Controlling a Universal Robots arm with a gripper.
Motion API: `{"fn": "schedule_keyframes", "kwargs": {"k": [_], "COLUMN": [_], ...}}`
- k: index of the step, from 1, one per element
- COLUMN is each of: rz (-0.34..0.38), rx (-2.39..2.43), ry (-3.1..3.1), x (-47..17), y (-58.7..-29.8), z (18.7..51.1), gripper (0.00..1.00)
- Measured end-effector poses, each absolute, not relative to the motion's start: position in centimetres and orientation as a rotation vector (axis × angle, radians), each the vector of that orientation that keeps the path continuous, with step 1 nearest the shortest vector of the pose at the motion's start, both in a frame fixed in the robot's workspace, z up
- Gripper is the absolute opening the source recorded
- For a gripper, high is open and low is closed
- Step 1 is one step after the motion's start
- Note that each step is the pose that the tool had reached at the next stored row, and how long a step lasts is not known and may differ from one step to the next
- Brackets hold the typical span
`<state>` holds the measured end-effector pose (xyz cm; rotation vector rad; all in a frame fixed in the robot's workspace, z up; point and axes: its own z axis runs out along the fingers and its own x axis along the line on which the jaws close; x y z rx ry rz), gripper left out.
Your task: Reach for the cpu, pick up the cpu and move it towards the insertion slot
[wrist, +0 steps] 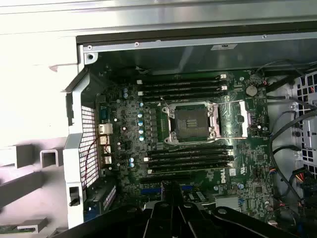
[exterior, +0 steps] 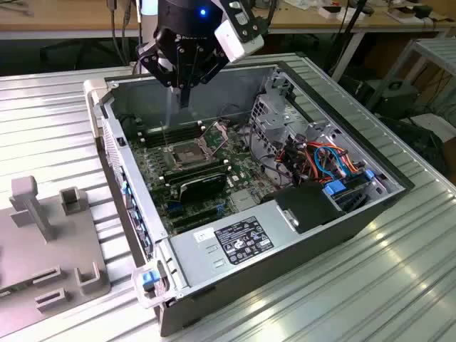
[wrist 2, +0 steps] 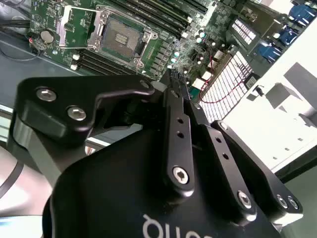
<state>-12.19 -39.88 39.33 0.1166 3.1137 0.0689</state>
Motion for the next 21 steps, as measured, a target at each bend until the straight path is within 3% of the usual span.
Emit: {"fn": "schedule_keyframes", "kwargs": {"k": [21], "rz": [0.069], "rx": [0.117], "ry": [3.115], "x": [-13.4], "y": [-39.9], "z": [39.3], "gripper": [0.11]}}
